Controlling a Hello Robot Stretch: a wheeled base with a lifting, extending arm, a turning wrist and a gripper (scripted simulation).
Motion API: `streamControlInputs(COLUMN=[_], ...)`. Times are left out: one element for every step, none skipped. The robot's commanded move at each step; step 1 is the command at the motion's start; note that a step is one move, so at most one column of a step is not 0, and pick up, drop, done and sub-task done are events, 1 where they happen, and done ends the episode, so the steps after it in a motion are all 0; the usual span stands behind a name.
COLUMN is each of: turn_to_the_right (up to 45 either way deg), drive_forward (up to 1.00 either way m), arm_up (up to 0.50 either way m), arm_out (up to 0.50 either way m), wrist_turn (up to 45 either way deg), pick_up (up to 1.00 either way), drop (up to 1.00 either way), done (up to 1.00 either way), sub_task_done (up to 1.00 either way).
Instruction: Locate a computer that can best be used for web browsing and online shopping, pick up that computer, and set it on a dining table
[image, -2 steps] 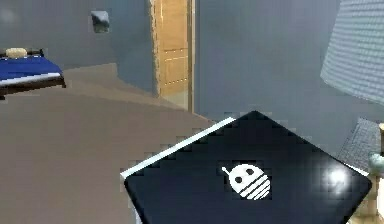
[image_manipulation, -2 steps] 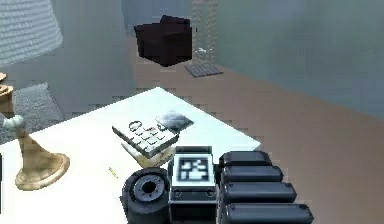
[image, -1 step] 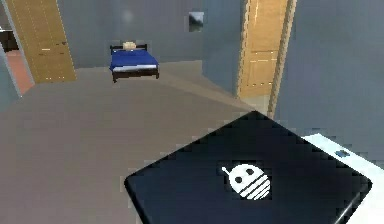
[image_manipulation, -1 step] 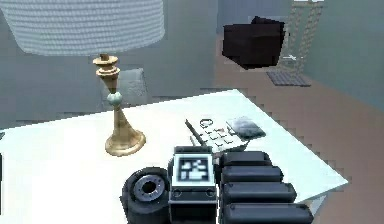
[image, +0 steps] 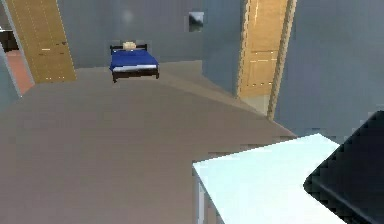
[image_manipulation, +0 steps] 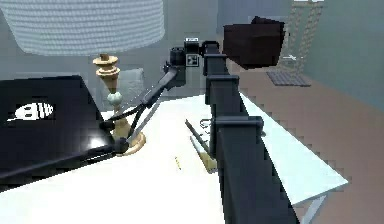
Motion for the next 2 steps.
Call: streamControlInputs(turn_to_the_right=[0.0, 0.0], drive_forward=[0.00, 0.00], arm_up=[0.00, 0.00], arm_out=[0.00, 0.00], wrist_turn=[45.0, 30.0], pick_up=[0.00, 0.00], drop=[0.00, 0.00], done=[0.00, 0.00], sub_task_done=[0.00, 0.00])
